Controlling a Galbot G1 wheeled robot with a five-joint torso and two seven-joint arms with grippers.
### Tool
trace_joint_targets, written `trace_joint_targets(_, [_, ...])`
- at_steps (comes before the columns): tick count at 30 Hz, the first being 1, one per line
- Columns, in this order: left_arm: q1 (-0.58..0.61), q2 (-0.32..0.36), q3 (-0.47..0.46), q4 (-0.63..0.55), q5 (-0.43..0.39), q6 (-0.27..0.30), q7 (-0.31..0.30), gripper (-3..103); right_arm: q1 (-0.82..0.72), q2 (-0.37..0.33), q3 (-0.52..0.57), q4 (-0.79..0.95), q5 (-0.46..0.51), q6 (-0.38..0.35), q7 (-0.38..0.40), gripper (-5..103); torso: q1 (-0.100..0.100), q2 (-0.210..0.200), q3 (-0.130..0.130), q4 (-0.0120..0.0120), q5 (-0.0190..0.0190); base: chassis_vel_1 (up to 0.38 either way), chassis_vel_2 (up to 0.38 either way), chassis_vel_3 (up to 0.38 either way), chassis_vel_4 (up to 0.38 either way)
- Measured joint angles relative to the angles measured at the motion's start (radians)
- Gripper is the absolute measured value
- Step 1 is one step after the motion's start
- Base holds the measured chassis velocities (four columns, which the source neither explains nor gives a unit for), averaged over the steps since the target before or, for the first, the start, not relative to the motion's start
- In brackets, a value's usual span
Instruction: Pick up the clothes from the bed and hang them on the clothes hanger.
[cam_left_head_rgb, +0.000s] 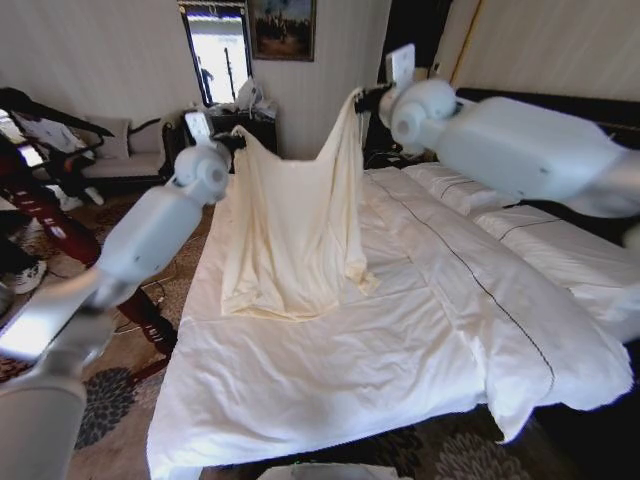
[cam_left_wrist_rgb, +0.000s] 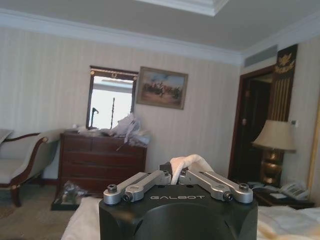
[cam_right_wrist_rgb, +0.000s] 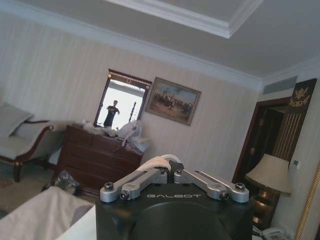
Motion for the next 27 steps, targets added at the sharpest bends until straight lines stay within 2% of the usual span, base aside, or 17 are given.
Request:
trace_joint_targets(3, [0.009,0.033,-0.003,-0.078,-0.022,0.007,-0.024,1,0.014,0.044,-0.003,0.063,0.016,-0.01,0.01,1,0.0,0.0,0.0,-0.0008,0.0001,0.0,0.0,0.0,0.0])
trace_joint_targets(5, [0.057,0.13,-0.032,-0.246,-0.063,0.023,-0.074,1,0.044,0.168,-0.028,0.234,0.058,-0.031,0.045,1,0.0,0.0,0.0,-0.0016,0.0006,0.0,0.0,0.0,0.0])
trace_joint_targets(6, [0.069,0.161,-0.041,-0.289,-0.075,0.028,-0.087,1,0.057,0.201,-0.04,0.277,0.071,-0.037,0.053,1,-0.001,0.0,0.0,-0.0015,0.0007,0.0,0.0,0.0,0.0])
trace_joint_targets(7, [0.069,0.161,-0.041,-0.289,-0.075,0.028,-0.087,1,0.057,0.201,-0.04,0.277,0.071,-0.037,0.053,1,-0.001,0.0,0.0,-0.0015,0.0007,0.0,0.0,0.0,0.0])
trace_joint_targets(8, [0.095,0.236,-0.07,-0.391,-0.106,0.044,-0.123,1,0.093,0.285,-0.074,0.378,0.1,-0.048,0.073,1,-0.001,0.0,-0.001,-0.001,0.0009,0.0,0.0,0.0,0.0])
trace_joint_targets(11, [0.128,0.368,-0.127,-0.608,-0.178,0.07,-0.16,1,0.213,0.453,-0.174,0.604,0.159,-0.066,0.099,1,-0.001,0.001,-0.001,0.0,0.0004,0.0,0.0,0.0,0.0])
trace_joint_targets(12, [0.135,0.421,-0.149,-0.68,-0.208,0.076,-0.172,1,0.261,0.51,-0.201,0.673,0.186,-0.075,0.11,1,-0.001,0.001,-0.001,-0.0009,0.0001,0.0,0.0,0.0,0.0])
trace_joint_targets(13, [0.137,0.461,-0.167,-0.733,-0.232,0.08,-0.18,1,0.297,0.555,-0.216,0.73,0.214,-0.085,0.123,1,-0.001,0.001,-0.001,-0.0009,0.0003,0.0,0.0,0.0,0.0])
trace_joint_targets(14, [0.137,0.461,-0.167,-0.733,-0.232,0.08,-0.18,1,0.297,0.555,-0.216,0.73,0.214,-0.085,0.123,1,-0.001,0.001,-0.001,-0.0009,0.0003,0.0,0.0,0.0,0.0])
trace_joint_targets(15, [0.138,0.503,-0.182,-0.785,-0.257,0.084,-0.185,1,0.33,0.593,-0.225,0.783,0.243,-0.098,0.139,1,-0.001,0.001,-0.001,-0.0013,0.0003,0.0,0.0,0.0,0.0])
trace_joint_targets(16, [0.128,0.58,-0.205,-0.871,-0.306,0.088,-0.19,1,0.396,0.655,-0.253,0.869,0.295,-0.117,0.172,1,-0.002,0.001,-0.001,-0.0007,0.0002,0.0,0.0,0.0,0.0])
trace_joint_targets(18, [0.108,0.646,-0.23,-0.941,-0.362,0.094,-0.192,1,0.488,0.717,-0.306,0.947,0.336,-0.136,0.19,1,-0.001,0.001,-0.001,-0.0003,0.0007,0.0,0.0,0.0,0.0])
trace_joint_targets(21, [0.098,0.684,-0.25,-0.979,-0.389,0.1,-0.191,1,0.56,0.757,-0.345,0.991,0.357,-0.153,0.198,1,-0.001,0.001,-0.001,-0.0006,0.001,0.0,0.0,0.0,0.0])
trace_joint_targets(22, [0.08,0.765,-0.308,-1.035,-0.454,0.112,-0.184,1,0.694,0.831,-0.39,1.062,0.419,-0.192,0.219,1,-0.001,0.001,-0.001,-0.0011,0.0002,0.0,0.0,0.0,0.0])
trace_joint_targets(24, [0.073,0.816,-0.359,-1.056,-0.515,0.117,-0.178,1,0.769,0.878,-0.402,1.101,0.478,-0.215,0.243,1,-0.001,0.001,-0.001,-0.0007,0.0004,0.0,0.0,0.0,0.0])
trace_joint_targets(25, [0.073,0.816,-0.359,-1.056,-0.515,0.117,-0.178,1,0.769,0.878,-0.402,1.101,0.478,-0.215,0.243,1,-0.001,0.001,-0.001,-0.0007,0.0004,0.0,0.0,0.0,0.0])
trace_joint_targets(27, [0.043,0.866,-0.389,-1.066,-0.583,0.12,-0.164,1,0.851,0.93,-0.407,1.149,0.563,-0.246,0.282,1,-0.001,0.001,-0.001,-0.0005,0.0006,0.0,0.0,0.0,0.0])
